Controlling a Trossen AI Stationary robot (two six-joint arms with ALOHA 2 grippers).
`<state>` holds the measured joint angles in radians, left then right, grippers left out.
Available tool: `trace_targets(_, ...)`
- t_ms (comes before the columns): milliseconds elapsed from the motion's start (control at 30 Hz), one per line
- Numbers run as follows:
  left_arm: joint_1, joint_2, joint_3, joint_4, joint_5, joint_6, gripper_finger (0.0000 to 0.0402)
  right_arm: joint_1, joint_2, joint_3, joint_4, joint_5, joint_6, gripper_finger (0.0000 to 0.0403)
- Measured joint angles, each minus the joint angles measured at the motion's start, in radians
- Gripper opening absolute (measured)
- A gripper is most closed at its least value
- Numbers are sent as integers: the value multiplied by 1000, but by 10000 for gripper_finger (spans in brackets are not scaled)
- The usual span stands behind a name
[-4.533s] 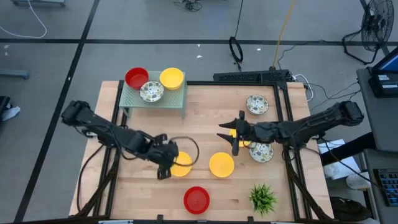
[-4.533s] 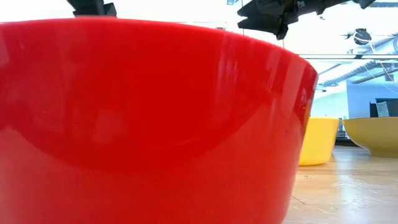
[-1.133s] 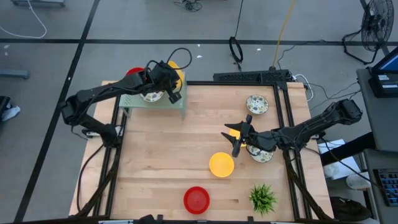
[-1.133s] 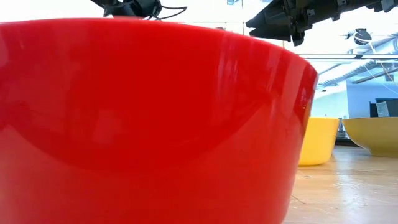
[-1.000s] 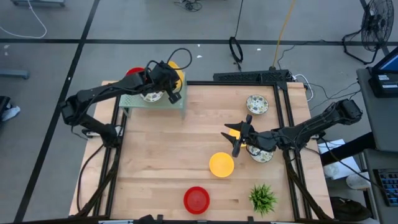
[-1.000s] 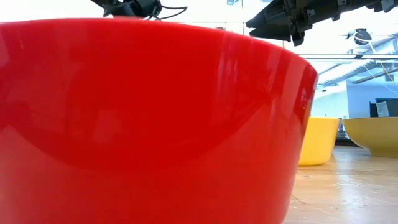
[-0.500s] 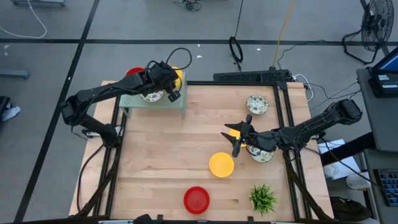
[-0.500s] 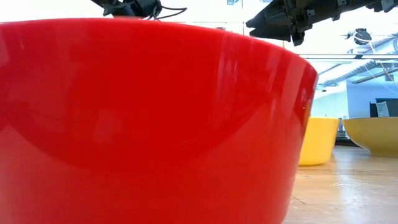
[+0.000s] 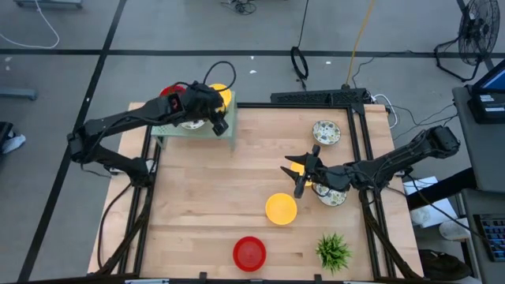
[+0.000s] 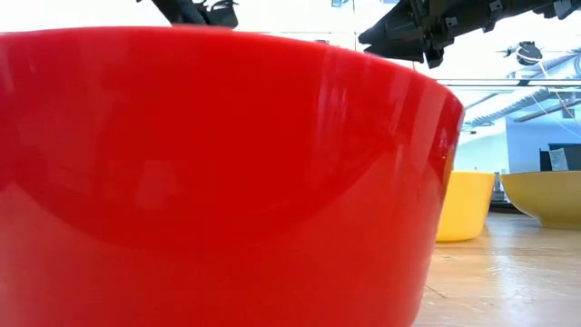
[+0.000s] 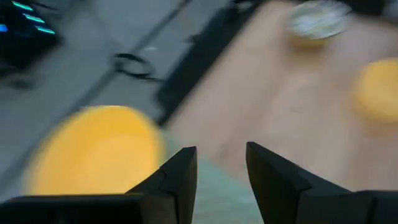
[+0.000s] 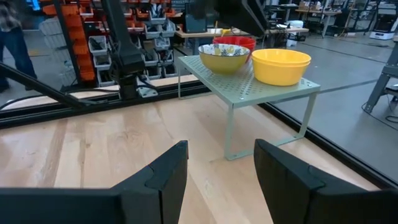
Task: Pick & Place Mini bowls
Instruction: Stack the white patterned bowl on top of the white patterned bowl on the shelf
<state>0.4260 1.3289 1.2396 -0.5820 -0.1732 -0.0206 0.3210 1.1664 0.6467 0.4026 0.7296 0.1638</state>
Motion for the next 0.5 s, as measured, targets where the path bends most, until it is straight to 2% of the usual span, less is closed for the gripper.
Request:
trace_targets(133,-47,-31,0,-1,173,-154,133,0,0,53,-124,2,12,171)
trace_targets(267,-101,-44,0,-5,315,-233,132,-7,0,128,-304,31,52,171)
trace_targets(367,-150,-44,0,-7,371,-264,132,-8,0,176,-433,62,64,171)
trace_targets(500,-227,-44,0,-7,383,-277,132,-15,0,227,-570,62,102,171)
